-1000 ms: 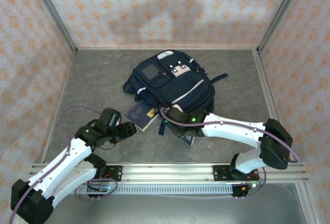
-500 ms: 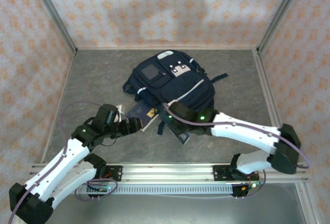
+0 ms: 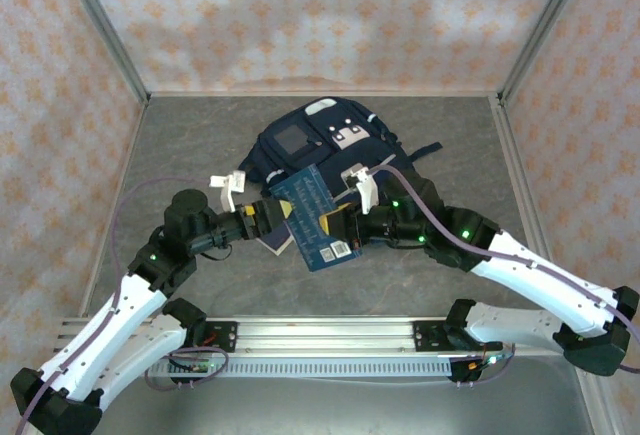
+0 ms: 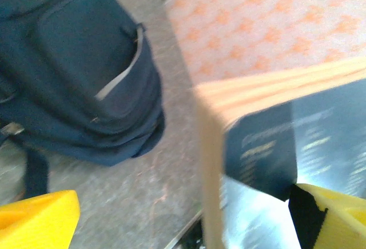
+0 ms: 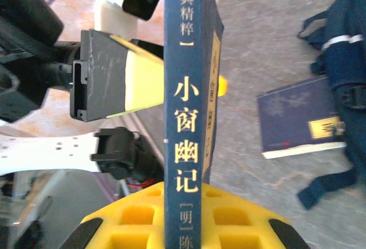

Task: Pack the student bag
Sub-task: Pass the book.

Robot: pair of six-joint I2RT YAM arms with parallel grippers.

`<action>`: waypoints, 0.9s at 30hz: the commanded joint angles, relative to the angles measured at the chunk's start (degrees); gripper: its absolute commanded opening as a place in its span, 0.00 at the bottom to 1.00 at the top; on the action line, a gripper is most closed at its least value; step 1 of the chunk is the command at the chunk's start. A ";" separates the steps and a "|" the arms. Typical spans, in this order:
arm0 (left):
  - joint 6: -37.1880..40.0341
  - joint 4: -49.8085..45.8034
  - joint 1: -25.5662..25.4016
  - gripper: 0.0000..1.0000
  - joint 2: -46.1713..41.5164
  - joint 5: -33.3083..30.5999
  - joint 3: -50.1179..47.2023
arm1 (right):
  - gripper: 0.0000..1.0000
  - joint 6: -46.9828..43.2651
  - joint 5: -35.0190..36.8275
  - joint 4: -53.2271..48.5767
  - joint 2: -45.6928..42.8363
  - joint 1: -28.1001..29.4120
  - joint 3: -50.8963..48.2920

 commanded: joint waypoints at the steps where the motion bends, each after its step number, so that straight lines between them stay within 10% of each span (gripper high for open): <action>1: -4.06 10.22 -0.16 0.95 0.52 4.56 1.83 | 0.00 4.69 -7.82 7.77 -1.28 -0.35 -0.78; 12: -8.21 20.39 -6.03 0.87 0.83 6.87 1.40 | 0.00 10.76 -10.44 15.33 -3.88 -2.50 -5.56; 27: -10.41 24.54 -7.98 0.06 -0.84 5.04 -1.44 | 0.00 11.68 -7.29 12.80 -6.89 -6.37 -8.47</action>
